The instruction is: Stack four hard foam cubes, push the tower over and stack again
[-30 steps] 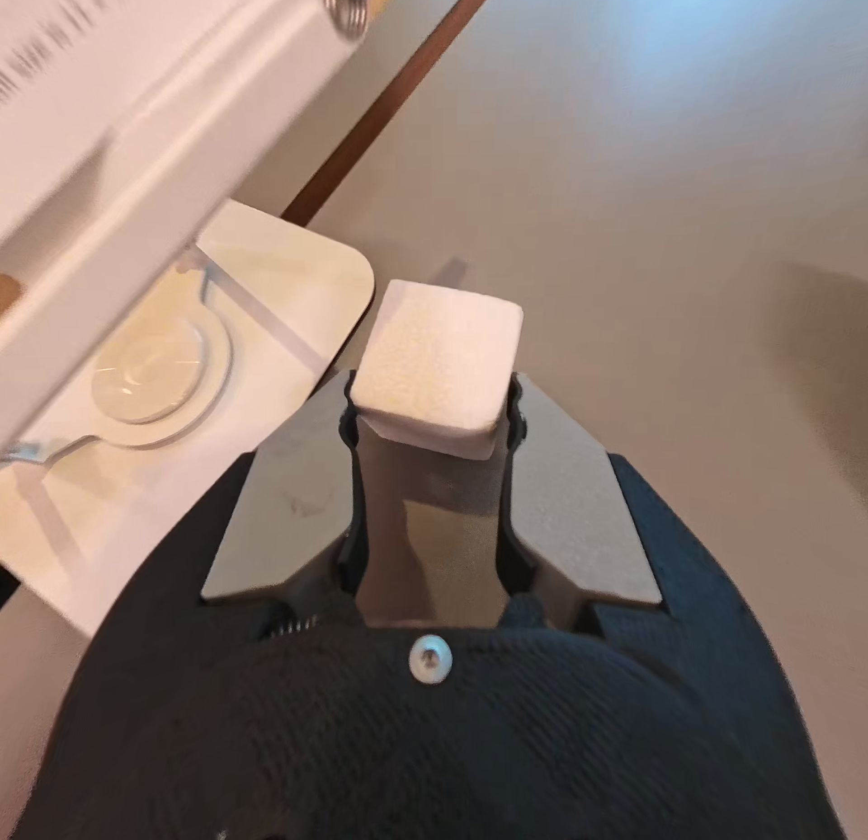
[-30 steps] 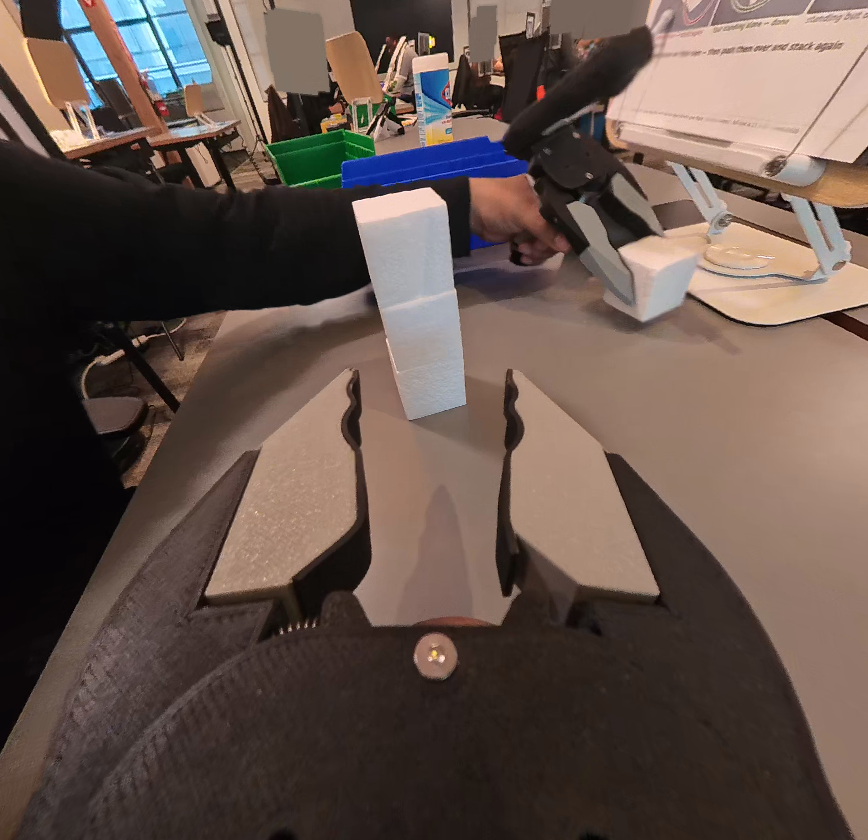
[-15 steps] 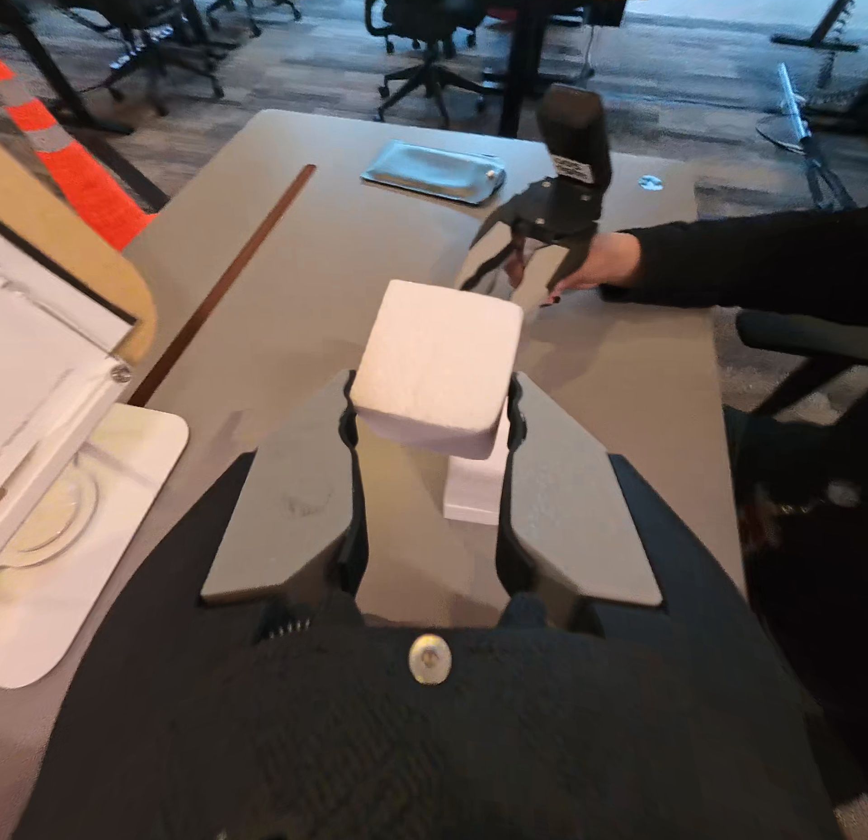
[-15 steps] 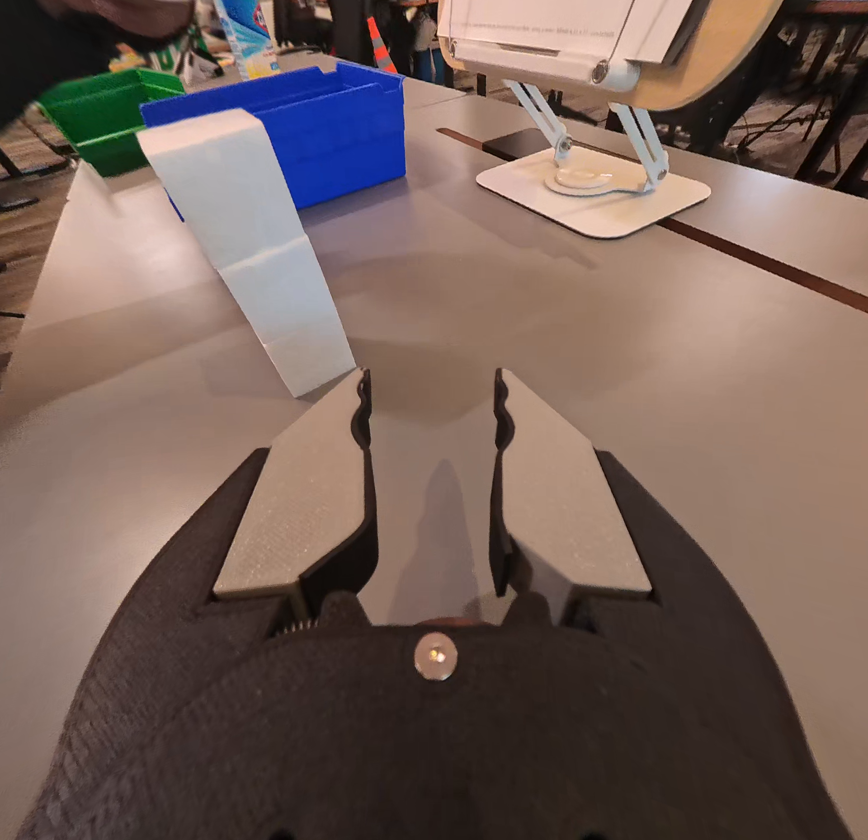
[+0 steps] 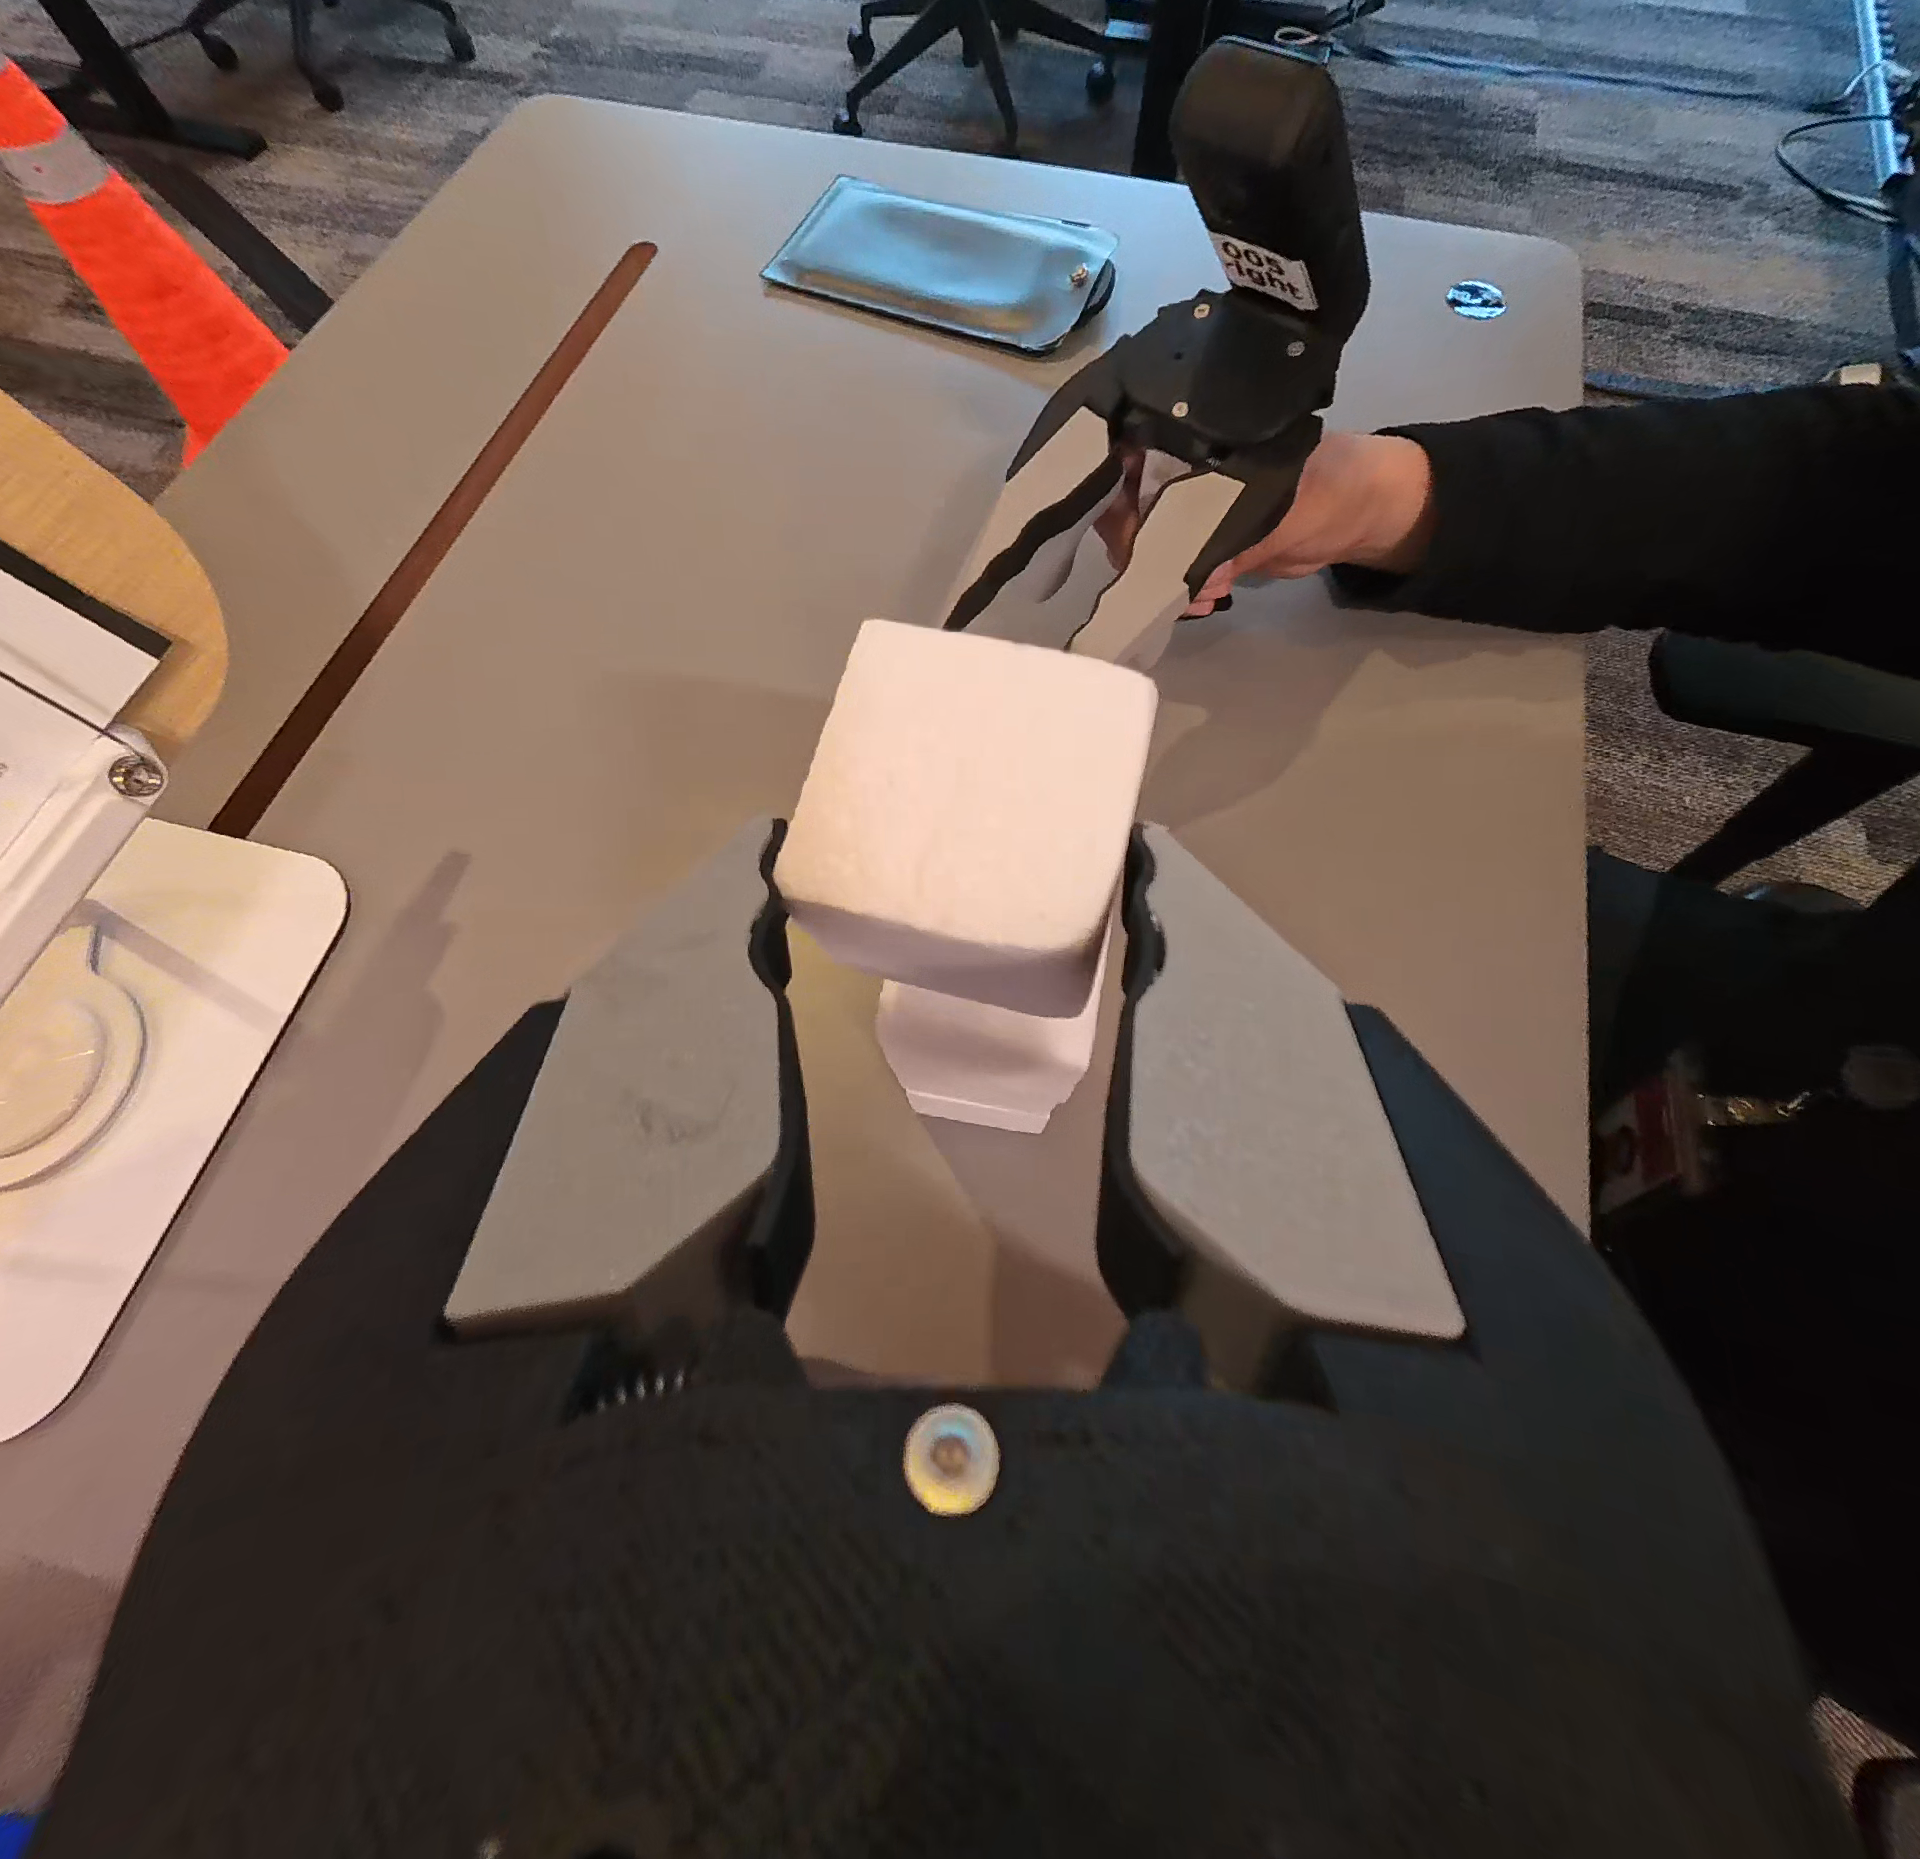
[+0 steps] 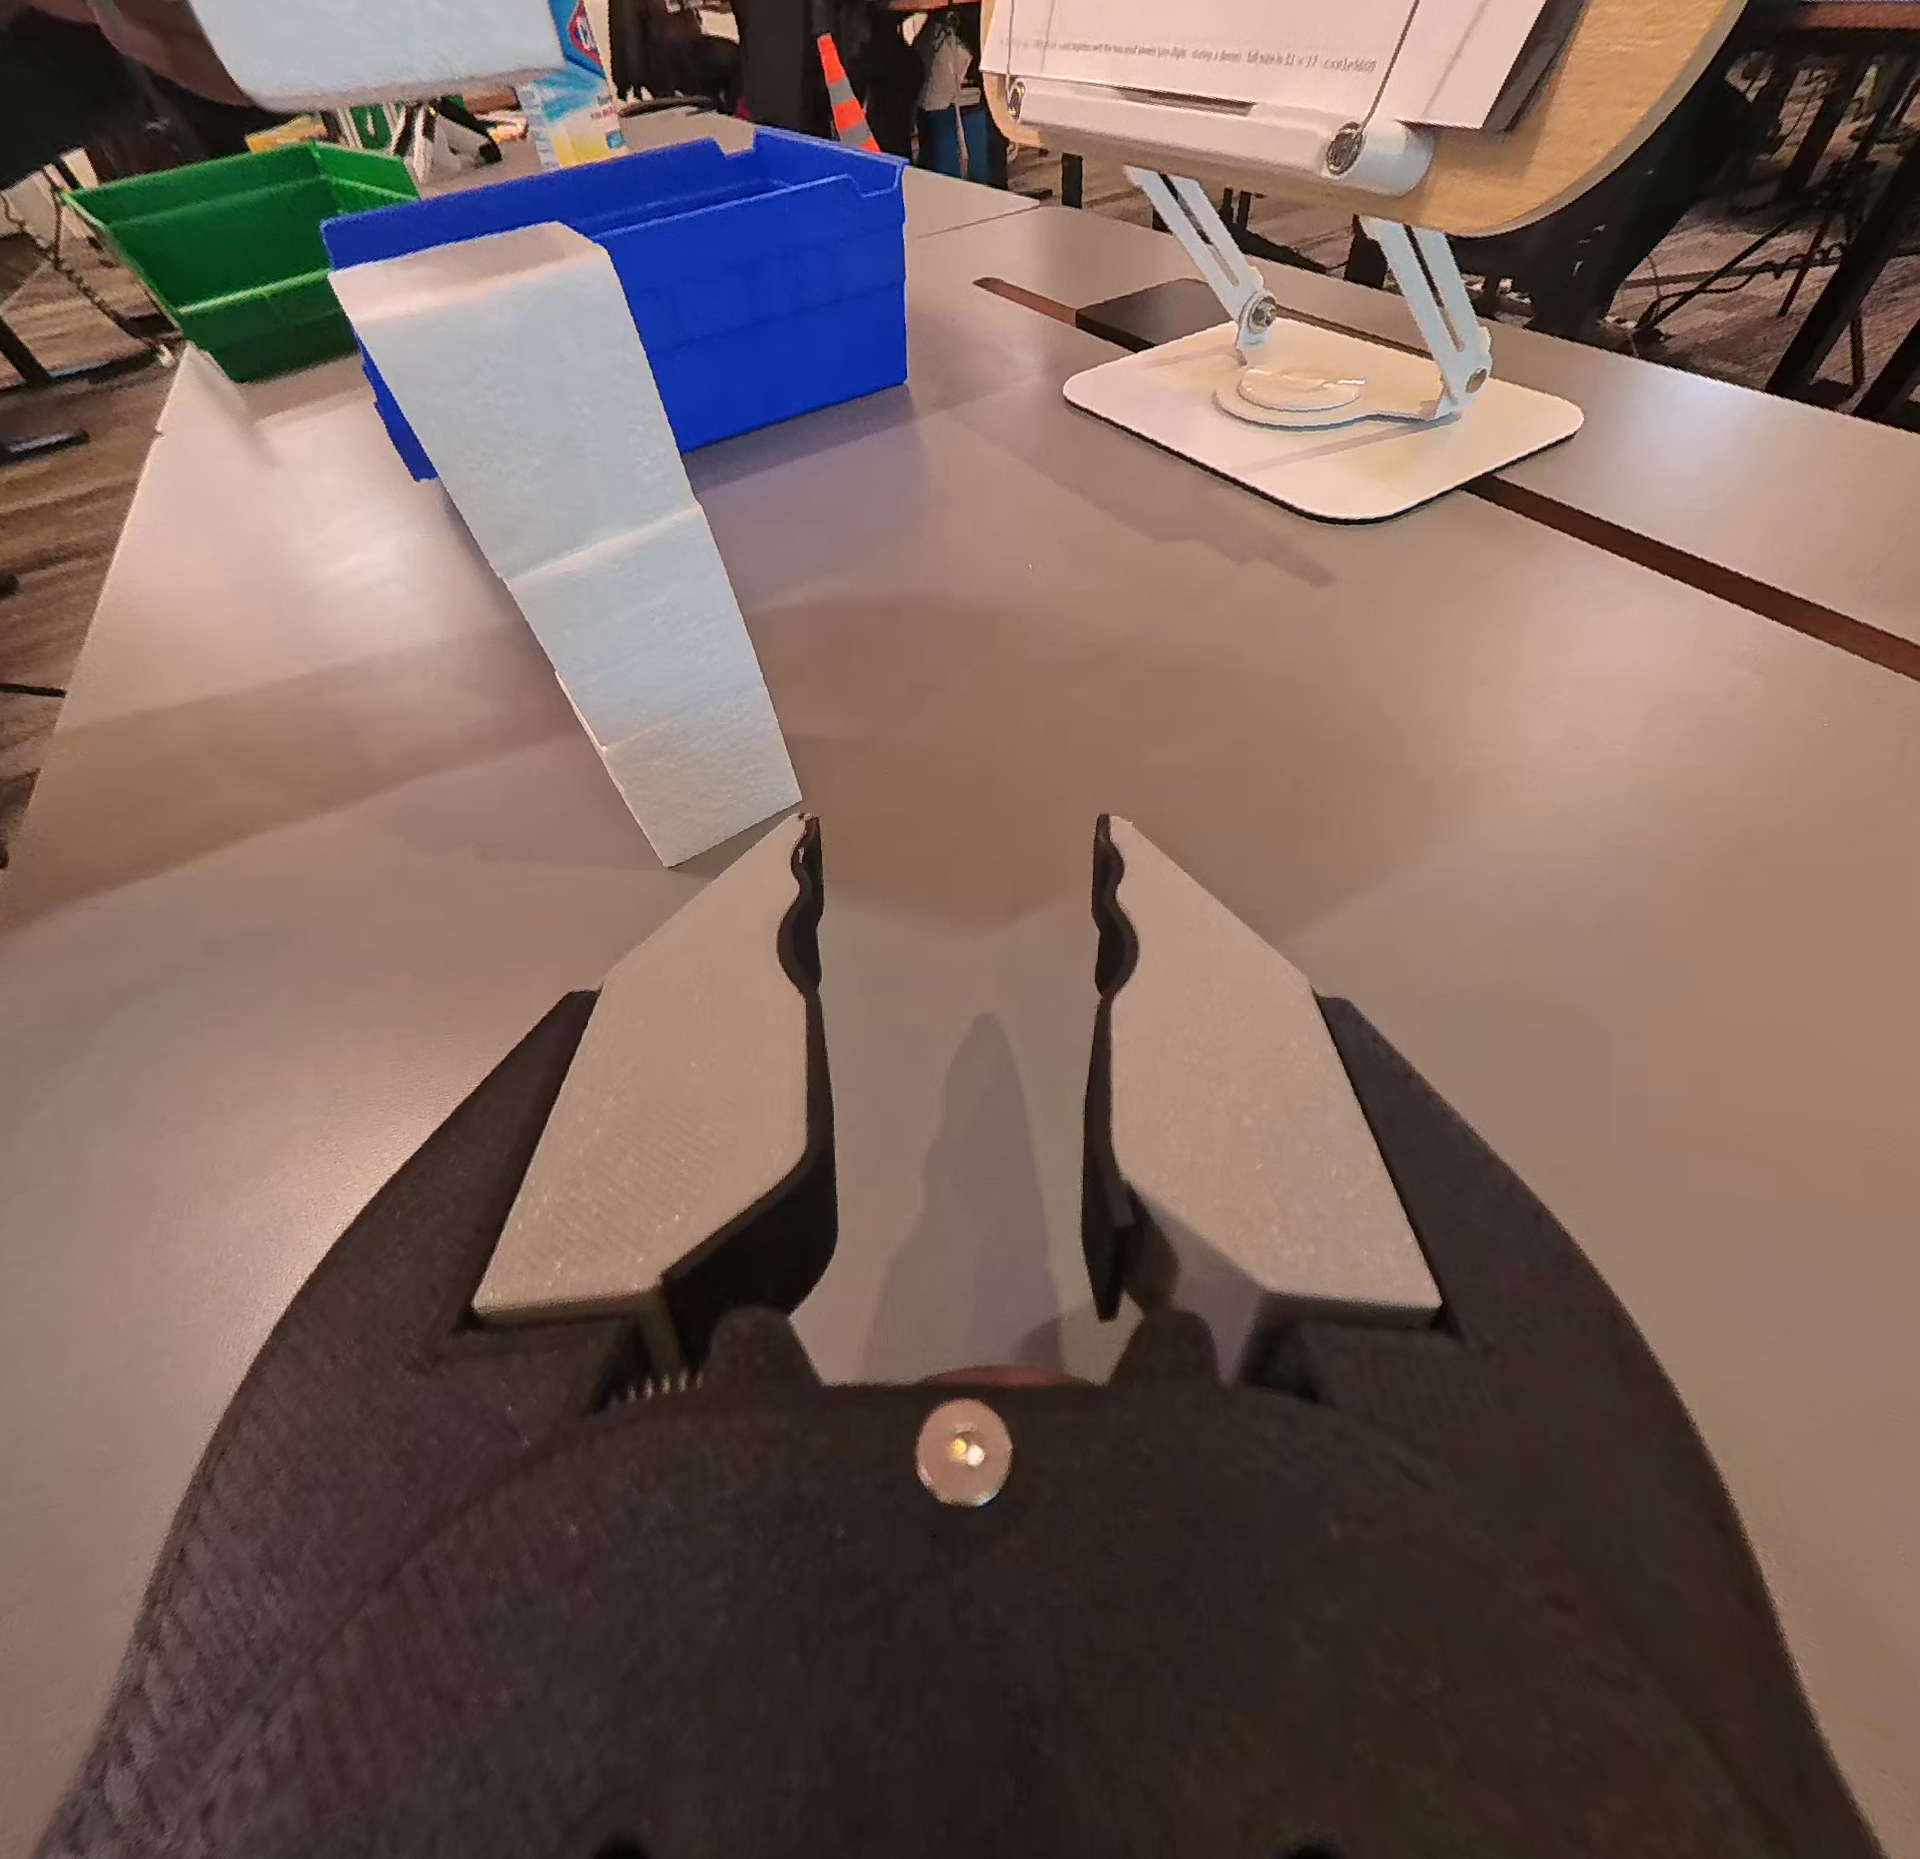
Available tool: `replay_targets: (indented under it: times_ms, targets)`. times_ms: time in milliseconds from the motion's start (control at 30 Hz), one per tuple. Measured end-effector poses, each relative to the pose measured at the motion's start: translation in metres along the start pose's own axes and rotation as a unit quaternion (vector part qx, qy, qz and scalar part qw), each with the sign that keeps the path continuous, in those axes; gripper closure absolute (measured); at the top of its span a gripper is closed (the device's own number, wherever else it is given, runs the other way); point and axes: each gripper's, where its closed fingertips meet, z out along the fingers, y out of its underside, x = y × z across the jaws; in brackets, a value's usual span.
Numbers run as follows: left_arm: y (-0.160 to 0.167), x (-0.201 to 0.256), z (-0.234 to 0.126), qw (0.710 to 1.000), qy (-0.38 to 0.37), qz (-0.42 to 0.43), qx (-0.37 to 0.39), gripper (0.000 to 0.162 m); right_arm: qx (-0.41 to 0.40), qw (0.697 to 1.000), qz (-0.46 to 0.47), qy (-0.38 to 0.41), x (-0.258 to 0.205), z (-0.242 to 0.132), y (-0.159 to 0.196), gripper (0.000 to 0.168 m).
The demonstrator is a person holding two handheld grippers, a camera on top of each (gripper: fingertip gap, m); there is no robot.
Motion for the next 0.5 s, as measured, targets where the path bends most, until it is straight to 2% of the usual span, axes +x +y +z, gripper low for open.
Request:
replay_targets:
  times_ms: [500]
  targets:
    - [0.015, 0.005, 0.008, 0.999, -0.010, 0.003, -0.035, 0.099, -0.001, 1.000, -0.002, -0.006, -0.003, 0.001, -0.001, 0.118]
